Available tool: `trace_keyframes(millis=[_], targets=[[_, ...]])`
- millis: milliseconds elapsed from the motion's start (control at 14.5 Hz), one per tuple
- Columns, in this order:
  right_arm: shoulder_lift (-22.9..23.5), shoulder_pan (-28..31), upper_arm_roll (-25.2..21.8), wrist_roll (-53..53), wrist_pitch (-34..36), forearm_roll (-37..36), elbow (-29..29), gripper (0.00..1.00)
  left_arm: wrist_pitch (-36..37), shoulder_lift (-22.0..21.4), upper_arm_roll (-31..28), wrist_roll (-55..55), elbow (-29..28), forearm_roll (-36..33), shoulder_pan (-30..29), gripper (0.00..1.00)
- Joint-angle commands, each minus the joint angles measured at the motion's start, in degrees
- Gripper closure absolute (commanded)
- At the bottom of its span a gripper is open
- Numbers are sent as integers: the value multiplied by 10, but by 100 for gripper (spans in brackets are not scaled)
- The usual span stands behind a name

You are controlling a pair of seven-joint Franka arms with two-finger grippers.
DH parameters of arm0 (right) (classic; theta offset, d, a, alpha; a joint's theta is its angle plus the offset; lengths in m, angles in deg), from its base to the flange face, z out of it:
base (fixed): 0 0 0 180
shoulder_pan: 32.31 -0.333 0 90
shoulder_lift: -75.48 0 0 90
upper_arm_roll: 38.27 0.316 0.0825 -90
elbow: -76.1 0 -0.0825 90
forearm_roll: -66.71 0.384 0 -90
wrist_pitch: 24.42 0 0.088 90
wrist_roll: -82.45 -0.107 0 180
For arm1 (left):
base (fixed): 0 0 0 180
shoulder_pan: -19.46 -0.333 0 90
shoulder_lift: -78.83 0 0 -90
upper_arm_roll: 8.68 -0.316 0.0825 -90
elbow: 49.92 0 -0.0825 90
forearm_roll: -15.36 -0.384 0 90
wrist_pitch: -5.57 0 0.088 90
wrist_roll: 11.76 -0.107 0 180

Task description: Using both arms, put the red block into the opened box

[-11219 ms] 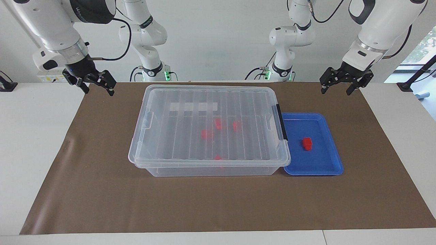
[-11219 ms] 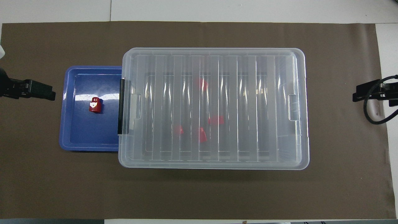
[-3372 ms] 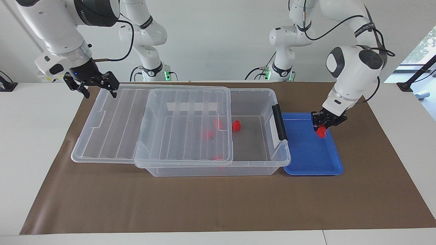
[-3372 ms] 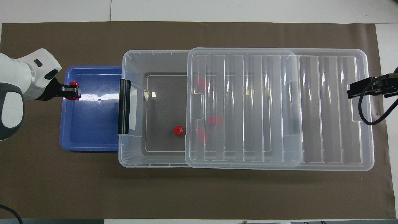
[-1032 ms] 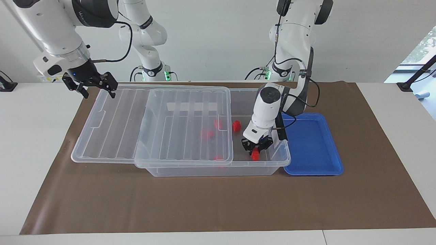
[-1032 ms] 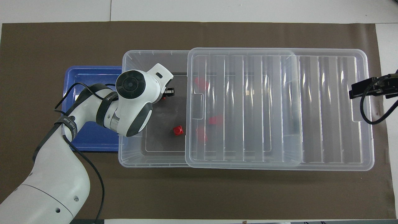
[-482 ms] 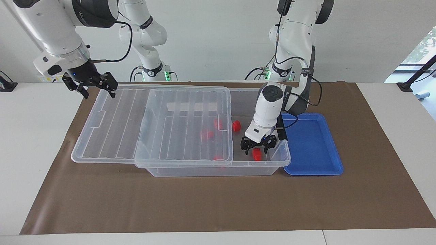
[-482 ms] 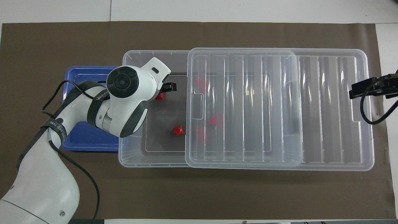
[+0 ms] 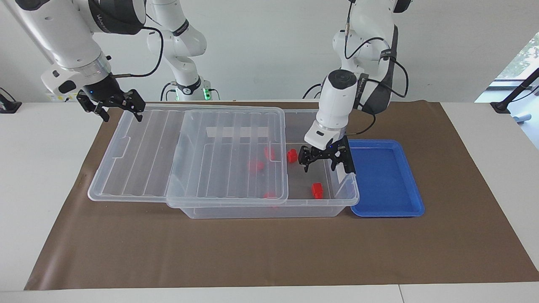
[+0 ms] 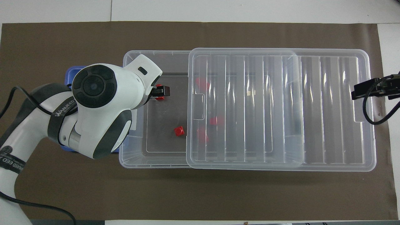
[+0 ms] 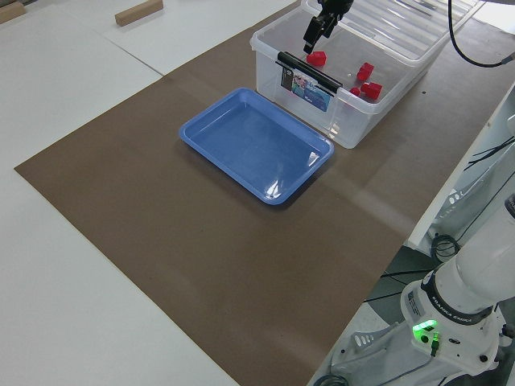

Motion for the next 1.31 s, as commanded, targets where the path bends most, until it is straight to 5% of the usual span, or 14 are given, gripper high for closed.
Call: trace_keyframes(millis=[0,275,344,482,551,757,1239], targets=[[-8,6,3,-3,1,2,10,0,52,-48,-4,-9,-8,-7,-3,0],[-8,9,3,9,-4,2,10,0,90,-62,-12,-92,-6,10,-46,0],[-9,14,3,33,-5,2,13,14,90,-62,-12,-105,-3,31,-66,0],[-10,26,3,79,-12,2,19,86,108,-55,-12,-151,21,75,-108,0],[-15,43,3,88,-35,2,35,100,122,-54,-12,-179,35,77,-119,0],[-41,89,3,134,-99,3,108,100,152,-55,-15,-236,57,75,-150,0],[18,156,2,222,-201,2,143,100,203,-65,-16,-299,84,72,-195,0]])
